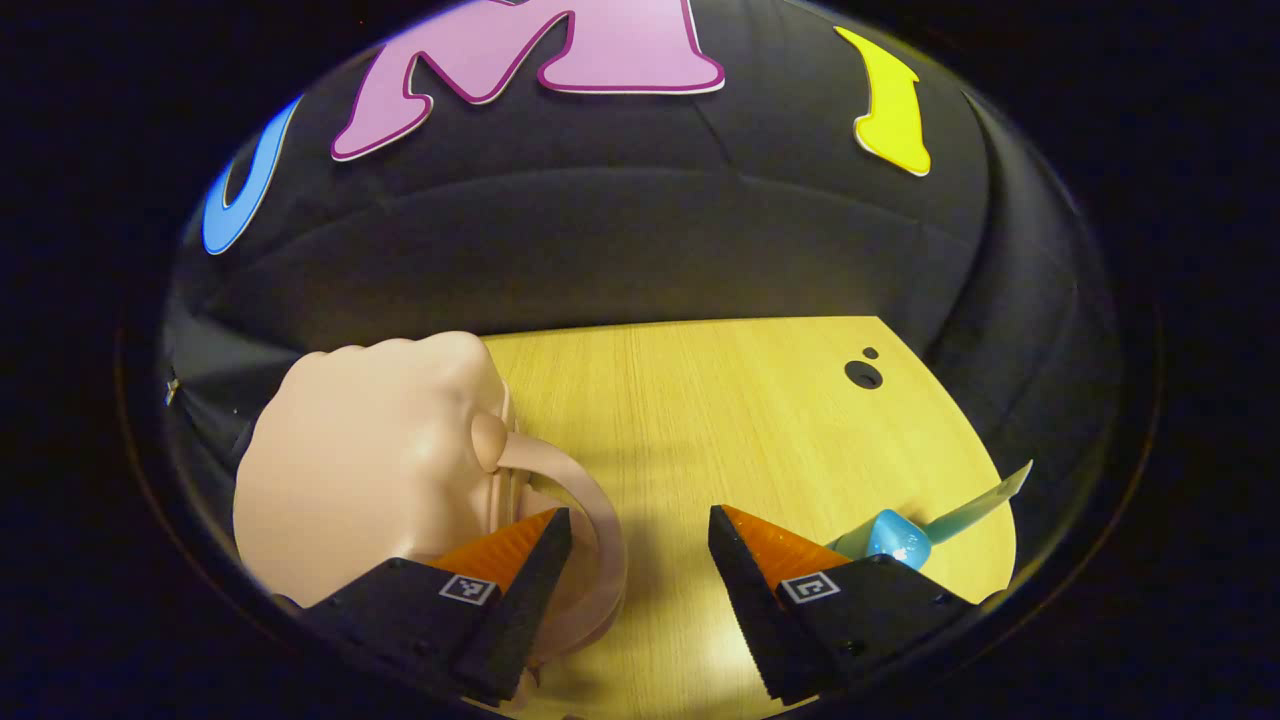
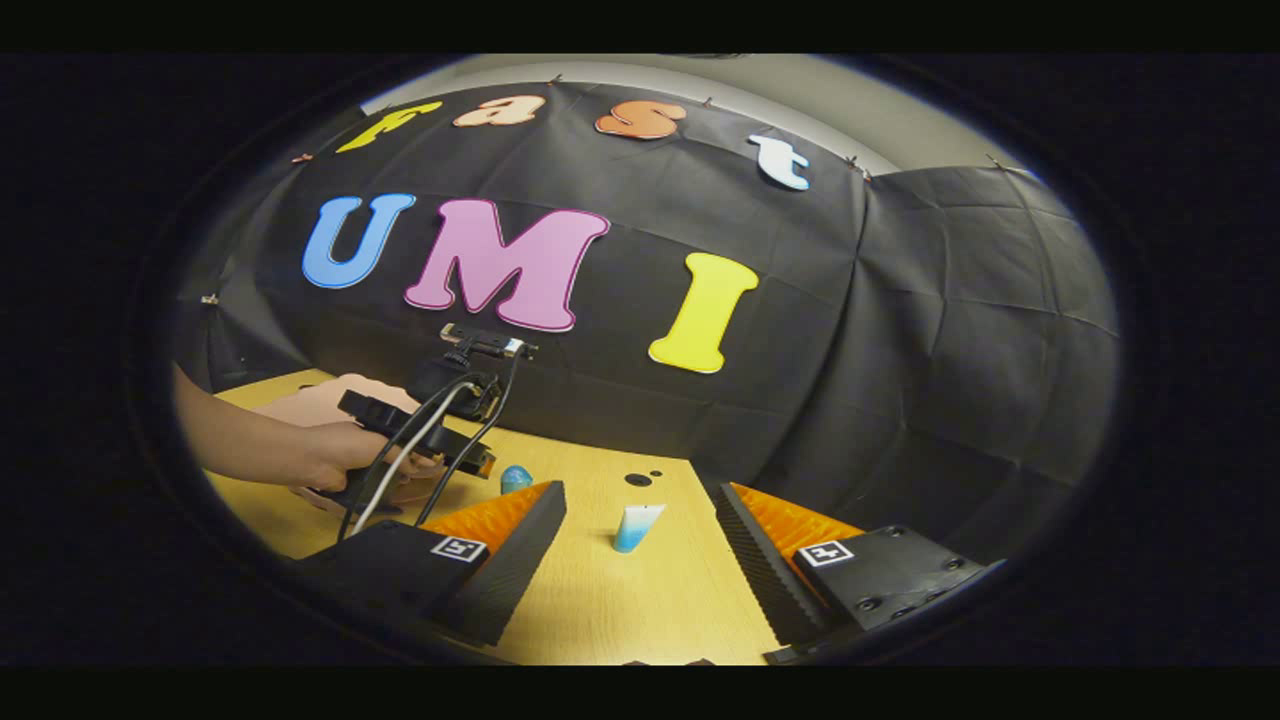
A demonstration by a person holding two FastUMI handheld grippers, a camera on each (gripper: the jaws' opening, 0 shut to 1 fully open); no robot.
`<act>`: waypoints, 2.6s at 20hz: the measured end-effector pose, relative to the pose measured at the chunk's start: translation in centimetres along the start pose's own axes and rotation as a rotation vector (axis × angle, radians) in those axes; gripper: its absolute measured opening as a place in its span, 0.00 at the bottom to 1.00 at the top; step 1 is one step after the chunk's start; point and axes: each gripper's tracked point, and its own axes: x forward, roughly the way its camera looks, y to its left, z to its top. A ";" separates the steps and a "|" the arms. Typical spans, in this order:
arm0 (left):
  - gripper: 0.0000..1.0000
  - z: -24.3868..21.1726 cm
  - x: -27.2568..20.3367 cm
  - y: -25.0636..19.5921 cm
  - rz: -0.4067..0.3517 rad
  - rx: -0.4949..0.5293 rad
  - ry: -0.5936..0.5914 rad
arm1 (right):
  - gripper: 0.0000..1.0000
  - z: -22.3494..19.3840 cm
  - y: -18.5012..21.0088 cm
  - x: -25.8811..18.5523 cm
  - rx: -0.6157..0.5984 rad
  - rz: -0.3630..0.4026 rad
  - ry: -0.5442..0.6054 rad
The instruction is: First open the suitcase, pack the skin care products into it, and then close the suitcase.
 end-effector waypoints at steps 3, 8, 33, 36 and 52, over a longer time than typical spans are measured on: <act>0.66 -0.7 0.8 0.2 0.011 -0.047 0.031 | 0.95 -0.2 -0.2 0.2 -0.006 -0.006 -0.002; 0.21 -0.5 0.2 0.7 0.008 -0.093 0.037 | 0.96 0.4 -1.2 0.3 -0.020 -0.033 -0.027; 0.11 13.0 -19.9 31.2 -0.077 -0.075 -0.093 | 0.96 2.9 7.4 0.2 0.108 0.162 -0.023; 0.12 11.5 -20.2 38.4 0.014 -0.069 -0.066 | 0.96 2.6 7.9 1.0 0.092 0.147 0.001; 0.10 -6.5 -3.2 58.7 0.156 -0.235 0.081 | 0.96 -4.8 14.6 1.6 0.048 0.121 0.162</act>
